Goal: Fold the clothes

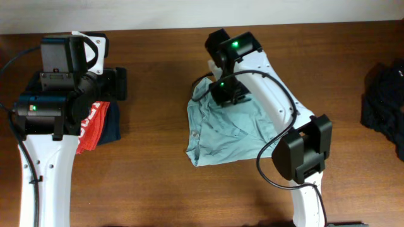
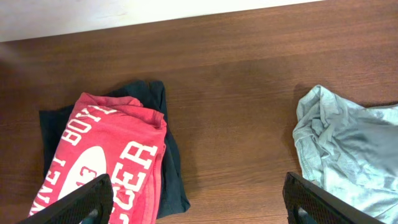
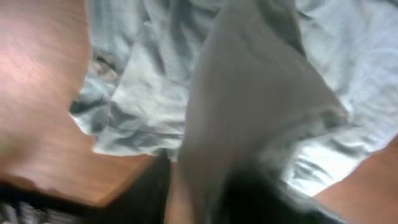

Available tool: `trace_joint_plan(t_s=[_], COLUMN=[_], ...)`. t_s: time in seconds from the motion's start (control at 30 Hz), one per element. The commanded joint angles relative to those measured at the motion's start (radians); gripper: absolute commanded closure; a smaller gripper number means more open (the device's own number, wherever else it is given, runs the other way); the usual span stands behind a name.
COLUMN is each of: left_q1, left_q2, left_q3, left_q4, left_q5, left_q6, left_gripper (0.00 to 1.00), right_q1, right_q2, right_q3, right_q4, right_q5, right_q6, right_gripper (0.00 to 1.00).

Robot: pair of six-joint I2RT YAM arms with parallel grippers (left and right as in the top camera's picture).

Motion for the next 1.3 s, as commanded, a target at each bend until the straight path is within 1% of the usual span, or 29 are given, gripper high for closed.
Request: trace_joint_plan(t_s=[0.0,0.07,0.1,0.27,0.3,0.33,0.37,0.43,0.5,0.53,0.6,0.67,0.73,0.8,0.9,0.97,1.03,1.07,1.1,1.13,1.17,1.2,1.23,1.27], left_q1=[0.003,0.003,0.003,0.003,0.003,0.003,0.003,0.003,0.003,0.003,0.003,0.003,-0.006,-0.029,-0.091,-0.146,-0.208,-0.241,-0.264,-0.283,-0.301,-0.314,-0.322,-0.326], left_q2=[-0.017,-0.017,-0.017,-0.017,-0.017,-0.017,-0.017,-0.017,-0.017,-0.017,-0.017,-0.014,-0.004,0.015,0.073,0.122,0.183,0.220,0.246,0.269,0.292,0.309,0.322,0.328], left_q3=[0.019,0.019,0.019,0.019,0.019,0.019,0.019,0.019,0.019,0.019,0.019,0.019,0.018,0.015,0.000,-0.023,-0.033,-0.033,-0.033,-0.033,-0.033,-0.033,-0.033,-0.033], left_q4=[-0.002,-0.002,-0.002,-0.005,-0.009,-0.013,-0.016,-0.016,-0.014,-0.013,-0.010,-0.009,-0.016,-0.031,-0.058,-0.055,-0.053,-0.048,-0.044,-0.037,-0.030,-0.021,-0.009,0.000], left_q5=[-0.006,-0.006,-0.005,-0.003,-0.003,-0.003,-0.003,0.014,0.046,0.067,0.117,0.200,0.342,0.405,0.404,0.405,0.390,0.357,0.332,0.309,0.280,0.256,0.235,0.226], left_q6=[-0.002,-0.002,-0.002,-0.002,-0.002,-0.002,-0.002,-0.001,0.003,0.017,0.055,0.105,0.195,0.245,0.267,0.296,0.352,0.359,0.358,0.356,0.348,0.335,0.317,0.303], left_gripper=[0.13,0.13,0.13,0.13,0.13,0.13,0.07,0.01,0.01,0.01,0.01,0.01,0.01,0.03,0.09,0.11,0.23,0.27,0.31,0.33,0.37,0.38,0.39,0.39], right_q1=[0.056,0.071,0.077,0.065,0.052,0.029,0.008,-0.041,-0.096,-0.118,-0.167,-0.214,-0.264,-0.302,-0.347,-0.367,-0.377,-0.377,-0.375,-0.372,-0.369,-0.367,-0.364,-0.363], right_q2=[-0.034,-0.034,-0.035,-0.057,-0.069,-0.085,-0.098,-0.124,-0.143,-0.148,-0.150,-0.149,-0.149,-0.149,-0.149,-0.149,-0.145,-0.139,-0.138,-0.135,-0.134,-0.134,-0.134,-0.134], right_q3=[0.005,0.005,0.005,0.020,0.027,0.035,0.038,0.038,0.038,0.038,0.038,0.038,0.038,0.038,0.038,0.037,0.031,0.019,0.009,-0.011,-0.040,-0.070,-0.113,-0.156], right_q4=[0.008,0.007,0.007,0.006,0.006,0.006,0.007,0.007,0.009,0.015,0.017,0.035,0.038,0.031,0.012,-0.010,-0.044,-0.064,-0.072,-0.072,-0.057,-0.035,-0.008,0.018], right_q5=[-0.026,-0.026,-0.026,-0.025,-0.025,-0.025,-0.025,-0.025,-0.036,-0.064,-0.205,-0.274,-0.293,-0.291,-0.208,-0.146,-0.140,-0.132,-0.123,-0.104,-0.077,-0.061,-0.059,-0.062], right_q6=[0.006,0.006,0.006,0.010,0.010,0.010,0.010,0.010,0.009,0.010,0.009,-0.002,-0.001,0.045,0.152,0.209,0.211,0.212,0.211,0.212,0.213,0.214,0.217,0.220], right_gripper=[0.48,0.32,0.29,0.26,0.22,0.13,0.04,0.01,0.01,0.01,0.02,0.00,0.14,0.14,0.14,0.14,0.15,0.20,0.22,0.27,0.36,0.51,0.70,0.83])
